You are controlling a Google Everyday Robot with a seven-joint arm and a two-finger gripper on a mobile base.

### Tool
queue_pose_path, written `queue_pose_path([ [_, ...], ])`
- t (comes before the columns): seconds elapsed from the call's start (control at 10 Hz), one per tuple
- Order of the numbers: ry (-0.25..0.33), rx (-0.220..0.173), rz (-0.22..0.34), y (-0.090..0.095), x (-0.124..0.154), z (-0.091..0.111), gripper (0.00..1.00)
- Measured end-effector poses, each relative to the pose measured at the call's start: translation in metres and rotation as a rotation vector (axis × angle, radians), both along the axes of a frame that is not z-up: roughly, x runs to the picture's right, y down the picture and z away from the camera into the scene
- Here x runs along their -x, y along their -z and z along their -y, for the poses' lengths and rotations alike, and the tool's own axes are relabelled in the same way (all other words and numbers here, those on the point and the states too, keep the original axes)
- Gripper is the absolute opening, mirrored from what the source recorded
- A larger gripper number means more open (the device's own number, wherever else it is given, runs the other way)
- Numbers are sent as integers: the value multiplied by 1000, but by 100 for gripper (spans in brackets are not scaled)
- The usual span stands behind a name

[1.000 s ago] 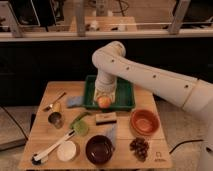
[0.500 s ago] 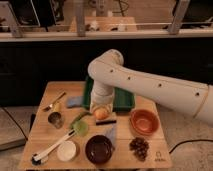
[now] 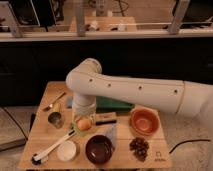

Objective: Place apple in paper cup

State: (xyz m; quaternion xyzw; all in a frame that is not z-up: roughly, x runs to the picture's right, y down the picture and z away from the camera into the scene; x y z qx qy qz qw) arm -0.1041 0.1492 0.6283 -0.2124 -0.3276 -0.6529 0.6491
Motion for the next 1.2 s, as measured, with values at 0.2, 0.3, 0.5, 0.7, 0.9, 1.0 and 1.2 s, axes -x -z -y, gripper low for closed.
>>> queue_pose_path([
  [0.2, -49, 42, -24, 3, 23, -19, 0],
  [0.3, -68, 59, -31, 4, 32, -27, 0],
  [0.5, -104, 98, -56, 7, 44, -43, 0],
  [0.7, -113, 129, -68, 10, 56, -58, 0],
  [0.9, -115, 158, -73, 13, 62, -69, 0],
  [1.0, -113, 172, -73, 14, 64, -73, 0],
  [1.2, -104, 207, -70, 13, 67, -82, 0],
])
